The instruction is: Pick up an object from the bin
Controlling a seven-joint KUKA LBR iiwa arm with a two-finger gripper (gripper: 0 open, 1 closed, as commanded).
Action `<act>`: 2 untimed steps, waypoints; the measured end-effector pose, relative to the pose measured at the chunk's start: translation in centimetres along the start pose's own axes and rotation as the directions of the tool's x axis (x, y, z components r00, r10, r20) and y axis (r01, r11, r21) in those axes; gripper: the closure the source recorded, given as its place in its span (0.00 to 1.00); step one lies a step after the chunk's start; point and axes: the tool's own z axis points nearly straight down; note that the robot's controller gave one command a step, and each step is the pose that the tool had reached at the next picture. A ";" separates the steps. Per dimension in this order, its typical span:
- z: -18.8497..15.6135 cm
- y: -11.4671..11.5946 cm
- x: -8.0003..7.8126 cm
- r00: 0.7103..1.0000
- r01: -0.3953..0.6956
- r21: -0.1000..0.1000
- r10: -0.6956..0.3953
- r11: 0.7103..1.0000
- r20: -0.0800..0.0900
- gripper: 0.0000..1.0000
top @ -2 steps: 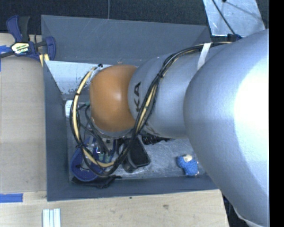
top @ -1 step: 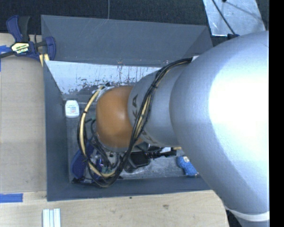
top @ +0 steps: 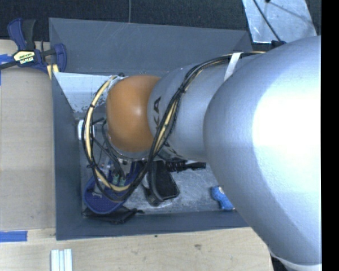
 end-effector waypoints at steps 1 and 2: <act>3.6 -4.7 1.8 0.994 0.112 -0.016 -0.112 0.994 0.014 0.00; 3.3 -4.9 1.1 0.994 0.107 -0.019 -0.106 0.994 0.036 1.00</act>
Offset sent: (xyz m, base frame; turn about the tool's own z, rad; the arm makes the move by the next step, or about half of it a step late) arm -0.0372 -0.0451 -0.0419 -0.1099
